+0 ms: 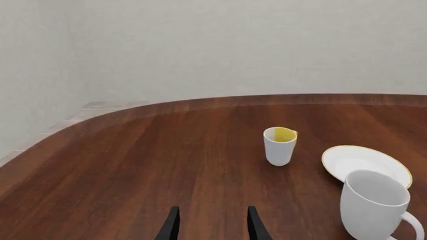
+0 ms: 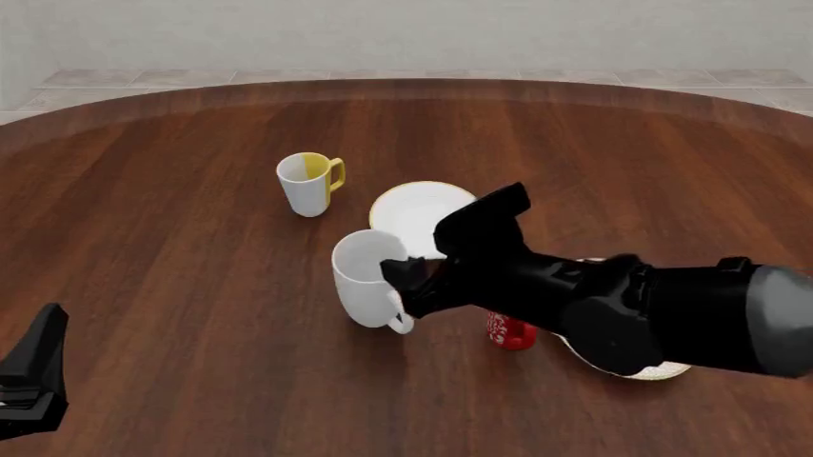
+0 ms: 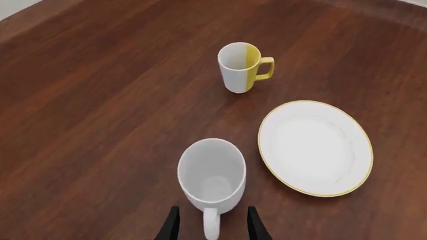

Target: Put the white mug on the left plate.

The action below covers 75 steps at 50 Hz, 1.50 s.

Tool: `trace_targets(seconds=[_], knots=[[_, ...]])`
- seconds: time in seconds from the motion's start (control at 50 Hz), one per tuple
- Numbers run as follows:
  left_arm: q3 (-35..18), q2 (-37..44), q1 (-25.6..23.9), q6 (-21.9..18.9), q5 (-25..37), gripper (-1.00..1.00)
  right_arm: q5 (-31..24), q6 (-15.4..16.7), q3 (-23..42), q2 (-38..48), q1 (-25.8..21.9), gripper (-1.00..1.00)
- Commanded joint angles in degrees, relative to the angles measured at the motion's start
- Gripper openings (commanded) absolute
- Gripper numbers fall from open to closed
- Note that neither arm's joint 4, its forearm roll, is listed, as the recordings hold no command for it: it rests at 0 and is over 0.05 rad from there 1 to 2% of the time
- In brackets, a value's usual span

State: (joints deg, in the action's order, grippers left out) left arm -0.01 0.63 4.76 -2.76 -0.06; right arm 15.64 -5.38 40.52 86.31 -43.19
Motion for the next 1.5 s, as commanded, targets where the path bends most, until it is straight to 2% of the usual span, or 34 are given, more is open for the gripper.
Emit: trace_targets(seconds=[0.02,0.7,0.92,1.5], knots=[[0.0,0.19,-0.04,-0.2,-0.32,1.0,0.9,-0.39,0.74,3.07,-0.43,1.0],[0.0,0.85,-0.33,-0.21,-0.59,1.0,3.55,-2.2,0.42,9.66,-0.08,1.0],[0.0,0.72,-0.37,-0.22,-0.24,1.0,4.87,-3.06,-0.36,11.53,-1.31,1.0],[0.0,0.7,-0.44,-0.05,0.05,1.0,5.45,-3.44,-0.74,13.55,-0.8,1.0]])
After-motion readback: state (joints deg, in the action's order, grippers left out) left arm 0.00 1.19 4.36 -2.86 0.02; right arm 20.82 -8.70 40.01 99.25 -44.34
